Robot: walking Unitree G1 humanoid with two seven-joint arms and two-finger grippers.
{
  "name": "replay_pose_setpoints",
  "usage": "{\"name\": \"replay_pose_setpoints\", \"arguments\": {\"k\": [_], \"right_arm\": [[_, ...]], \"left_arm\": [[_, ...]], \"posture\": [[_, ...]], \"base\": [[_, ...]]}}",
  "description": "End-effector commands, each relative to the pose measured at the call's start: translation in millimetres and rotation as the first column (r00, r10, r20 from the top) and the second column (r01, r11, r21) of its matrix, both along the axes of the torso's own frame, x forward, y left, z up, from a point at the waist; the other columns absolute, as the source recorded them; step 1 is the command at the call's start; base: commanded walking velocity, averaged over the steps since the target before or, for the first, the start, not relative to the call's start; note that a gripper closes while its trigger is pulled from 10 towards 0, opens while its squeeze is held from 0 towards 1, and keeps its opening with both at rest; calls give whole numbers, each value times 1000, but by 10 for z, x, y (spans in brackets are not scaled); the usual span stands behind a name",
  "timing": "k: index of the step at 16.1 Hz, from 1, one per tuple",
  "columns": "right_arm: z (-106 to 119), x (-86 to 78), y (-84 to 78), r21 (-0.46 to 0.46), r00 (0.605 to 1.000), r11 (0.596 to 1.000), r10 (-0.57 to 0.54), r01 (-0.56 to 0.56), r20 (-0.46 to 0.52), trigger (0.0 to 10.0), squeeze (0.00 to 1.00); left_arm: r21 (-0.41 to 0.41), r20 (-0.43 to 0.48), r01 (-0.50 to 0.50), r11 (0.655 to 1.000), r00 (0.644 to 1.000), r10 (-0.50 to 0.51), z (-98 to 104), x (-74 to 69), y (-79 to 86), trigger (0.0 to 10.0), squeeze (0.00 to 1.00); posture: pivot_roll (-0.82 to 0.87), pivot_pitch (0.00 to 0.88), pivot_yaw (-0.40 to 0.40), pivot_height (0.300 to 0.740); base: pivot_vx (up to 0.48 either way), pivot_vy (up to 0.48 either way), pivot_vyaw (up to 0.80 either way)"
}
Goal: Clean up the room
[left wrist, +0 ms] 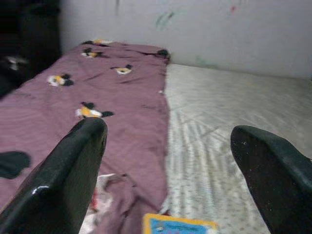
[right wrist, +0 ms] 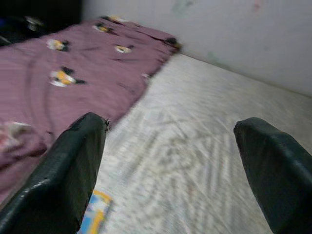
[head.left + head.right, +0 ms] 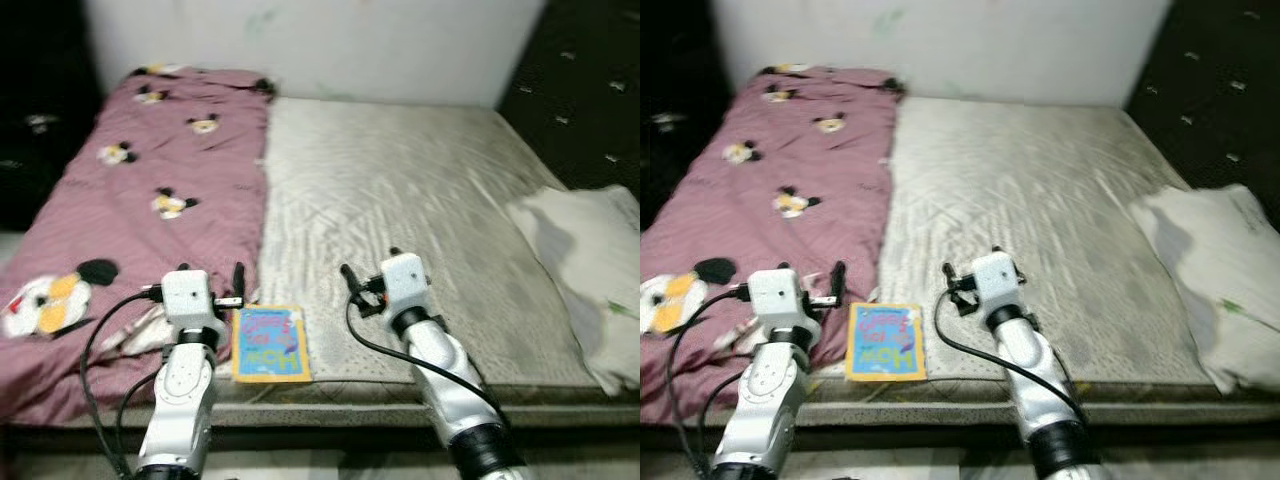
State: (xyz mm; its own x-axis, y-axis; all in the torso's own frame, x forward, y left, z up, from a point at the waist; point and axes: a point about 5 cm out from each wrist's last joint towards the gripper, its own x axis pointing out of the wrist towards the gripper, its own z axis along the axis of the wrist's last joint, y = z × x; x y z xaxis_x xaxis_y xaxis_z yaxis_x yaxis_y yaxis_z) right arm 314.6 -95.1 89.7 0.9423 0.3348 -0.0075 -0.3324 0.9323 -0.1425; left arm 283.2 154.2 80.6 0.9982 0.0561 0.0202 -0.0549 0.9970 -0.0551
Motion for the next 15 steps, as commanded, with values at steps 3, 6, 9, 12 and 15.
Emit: {"name": "replay_pose_setpoints", "arguments": {"k": [3,6,9,12,15], "right_arm": [[-39,6,-42,-16,1000,1000,-10,9,-23,10000,0],[-38,21,-40,-29,1000,1000,8,-9,-30,10000,0],[-33,32,-49,-56,998,997,49,-51,-37,10000,0],[-20,51,-61,-89,994,991,96,-100,-44,10000,0],[-4,54,-31,-102,992,987,122,-126,-43,10000,0]], "left_arm": [[-1,4,19,1000,1000,-19,21,25,-50,10000,0],[-6,10,4,1000,1000,-4,28,35,-41,10000,0],[-33,20,-40,999,999,41,35,20,-46,10000,0],[-75,25,-96,993,995,98,25,-15,-50,10000,0],[-106,12,-122,987,992,124,-1,-18,-33,10000,0]], "posture": [[-10,0,-30,740],[-7,0,-62,740],[4,0,-125,740],[6,0,-172,740],[1,0,-187,740]], "base": [[0,0,0],[0,0,0],[0,0,0],[0,0,0],[0,0,0]]}}
